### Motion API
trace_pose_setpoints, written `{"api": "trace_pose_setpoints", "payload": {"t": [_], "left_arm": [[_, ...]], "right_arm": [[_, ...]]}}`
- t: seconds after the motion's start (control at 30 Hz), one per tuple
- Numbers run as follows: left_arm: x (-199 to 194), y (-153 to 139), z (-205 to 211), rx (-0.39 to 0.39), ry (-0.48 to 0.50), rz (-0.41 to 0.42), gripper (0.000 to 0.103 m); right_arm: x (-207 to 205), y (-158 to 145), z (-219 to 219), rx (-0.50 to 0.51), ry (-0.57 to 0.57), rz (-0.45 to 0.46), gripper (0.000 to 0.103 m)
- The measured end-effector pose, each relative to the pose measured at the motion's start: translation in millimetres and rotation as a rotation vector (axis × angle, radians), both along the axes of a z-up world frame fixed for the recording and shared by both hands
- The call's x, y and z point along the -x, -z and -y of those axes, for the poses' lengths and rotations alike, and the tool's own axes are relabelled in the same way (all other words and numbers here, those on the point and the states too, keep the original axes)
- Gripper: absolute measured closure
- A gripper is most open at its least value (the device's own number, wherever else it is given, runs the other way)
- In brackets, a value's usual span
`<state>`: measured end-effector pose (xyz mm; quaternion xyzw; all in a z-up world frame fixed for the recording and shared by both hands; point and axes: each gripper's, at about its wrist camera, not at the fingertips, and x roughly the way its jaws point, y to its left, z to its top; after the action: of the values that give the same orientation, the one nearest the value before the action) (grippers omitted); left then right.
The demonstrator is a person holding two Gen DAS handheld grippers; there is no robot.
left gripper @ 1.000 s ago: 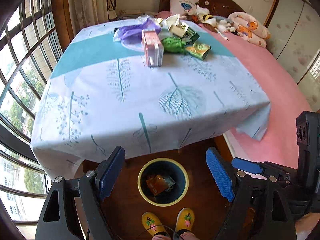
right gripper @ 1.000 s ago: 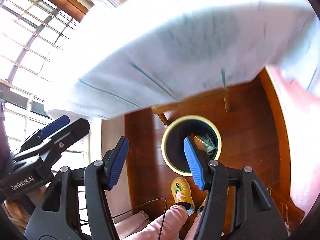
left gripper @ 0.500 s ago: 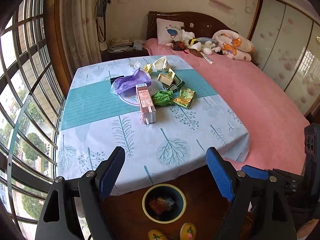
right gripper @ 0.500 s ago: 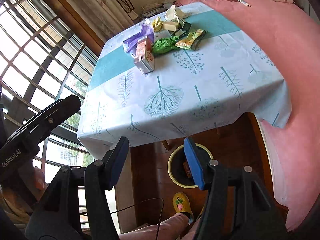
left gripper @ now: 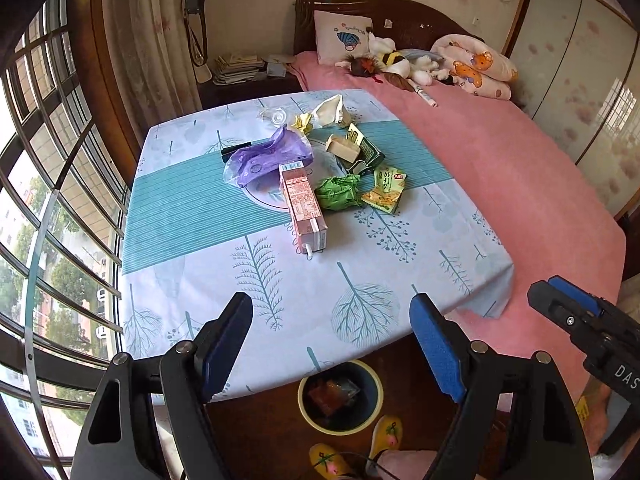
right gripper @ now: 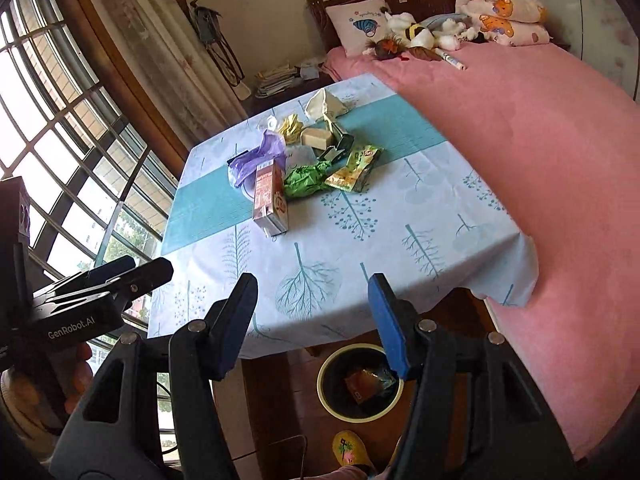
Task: Collect trash
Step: 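Raise both tools back toward the remaining trash on the table, then grasp the green crumpled paper with the left tool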
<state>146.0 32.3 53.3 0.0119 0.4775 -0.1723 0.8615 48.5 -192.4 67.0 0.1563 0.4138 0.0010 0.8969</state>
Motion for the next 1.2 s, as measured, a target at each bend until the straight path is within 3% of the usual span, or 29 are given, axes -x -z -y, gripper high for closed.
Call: {"api": "trace_pose_setpoints", "payload": {"t": [0.2, 0.5, 0.73, 0.9, 1.2], "left_arm": [[-26, 7, 23, -0.035, 0.064, 0.000, 0.021], [-93, 18, 73, -0.123, 0.096, 0.042, 0.021], [-170, 59, 105, -0.136, 0.081, -0.093, 0.021], [-214, 94, 136, -0.217, 0.130, -0.148, 0.031], [-259, 146, 175, -0.335, 0.227, -0.230, 0.031]], "right_arm": [[-25, 2, 9, 0.011, 0.005, -0.019, 0.049], [-105, 51, 46, -0.068, -0.062, -0.101, 0.048], [-193, 97, 83, -0.129, -0.152, -0.206, 0.048], [-246, 126, 106, -0.163, -0.177, -0.265, 0.048], [-311, 166, 113, -0.211, -0.257, -0.345, 0.048]]}}
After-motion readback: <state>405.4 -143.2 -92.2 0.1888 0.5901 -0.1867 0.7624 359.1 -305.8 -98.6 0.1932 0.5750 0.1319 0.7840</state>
